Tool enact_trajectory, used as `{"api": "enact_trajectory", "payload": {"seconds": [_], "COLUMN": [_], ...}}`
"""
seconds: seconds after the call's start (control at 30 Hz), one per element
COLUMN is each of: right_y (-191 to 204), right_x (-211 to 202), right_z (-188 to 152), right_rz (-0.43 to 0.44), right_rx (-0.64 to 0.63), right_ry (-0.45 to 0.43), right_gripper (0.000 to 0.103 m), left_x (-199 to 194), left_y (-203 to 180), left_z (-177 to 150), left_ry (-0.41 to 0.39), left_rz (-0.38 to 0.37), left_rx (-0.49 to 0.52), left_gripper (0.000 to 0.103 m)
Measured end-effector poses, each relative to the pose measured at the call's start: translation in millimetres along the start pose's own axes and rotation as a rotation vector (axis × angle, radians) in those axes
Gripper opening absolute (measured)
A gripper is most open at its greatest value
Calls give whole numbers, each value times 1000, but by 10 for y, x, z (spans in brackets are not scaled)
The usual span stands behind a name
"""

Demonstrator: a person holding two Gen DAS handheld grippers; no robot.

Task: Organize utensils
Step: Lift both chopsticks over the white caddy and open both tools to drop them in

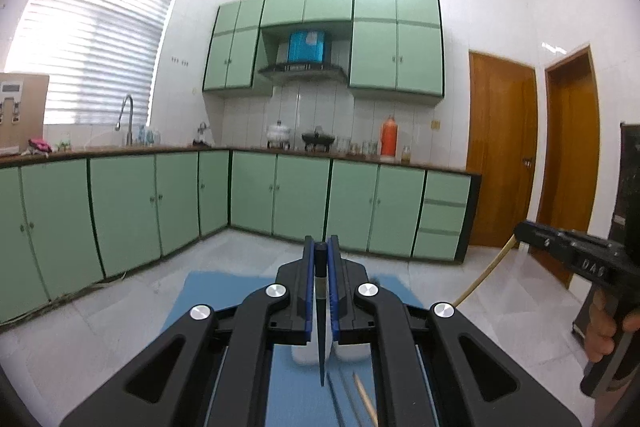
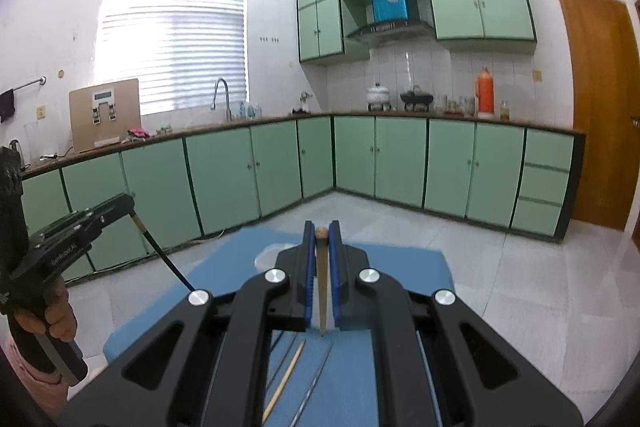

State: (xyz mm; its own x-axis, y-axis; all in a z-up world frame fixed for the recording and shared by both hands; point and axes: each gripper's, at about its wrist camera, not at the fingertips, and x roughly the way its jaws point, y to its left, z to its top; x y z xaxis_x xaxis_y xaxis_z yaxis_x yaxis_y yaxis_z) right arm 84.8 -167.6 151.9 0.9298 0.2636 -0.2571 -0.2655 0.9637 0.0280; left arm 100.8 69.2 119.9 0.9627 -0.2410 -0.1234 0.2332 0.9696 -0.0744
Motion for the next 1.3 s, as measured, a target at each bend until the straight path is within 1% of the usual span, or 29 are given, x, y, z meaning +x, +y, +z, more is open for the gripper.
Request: {"api": "enact_trajectory", "payload": {"seconds": [0.1, 0.2, 0.33, 0.47, 0.6, 0.77, 0.97, 1.2, 1.3], "right_y": [12, 4, -15, -75, -81, -87, -124, -135, -140], "right_x": [51, 167, 389, 692, 981, 1343, 1687, 2011, 2114], "right_z": [183, 352, 489, 553, 540, 453, 302, 140, 55], "right_rz": [1, -2, -3, -3, -5, -3, 8, 17, 19], "right_rx": [-8, -18, -20, -10, -13, -15, 0, 19, 31], "right_ry": [-25, -41, -35, -10, 23, 77, 142, 198, 216], "right_gripper": [6, 6, 6, 6, 6, 6, 6, 6, 6], "left_x": [50, 201, 486, 774, 1091, 1427, 1874, 2210, 2276], "left_y": [-19, -23, -23, -1, 3, 21, 86, 132, 147], "left_z": [218, 405, 547, 588, 539, 392, 146, -86, -165], "left_ry": [-60, -106, -128, -122, -97, -49, 46, 121, 139], "left_rz": [6, 14, 25, 27, 30, 30, 39, 46, 48], "left_rx": [12, 16, 13, 11, 14, 17, 11, 9, 1], "left_gripper": [6, 6, 6, 6, 6, 6, 6, 6, 6]}}
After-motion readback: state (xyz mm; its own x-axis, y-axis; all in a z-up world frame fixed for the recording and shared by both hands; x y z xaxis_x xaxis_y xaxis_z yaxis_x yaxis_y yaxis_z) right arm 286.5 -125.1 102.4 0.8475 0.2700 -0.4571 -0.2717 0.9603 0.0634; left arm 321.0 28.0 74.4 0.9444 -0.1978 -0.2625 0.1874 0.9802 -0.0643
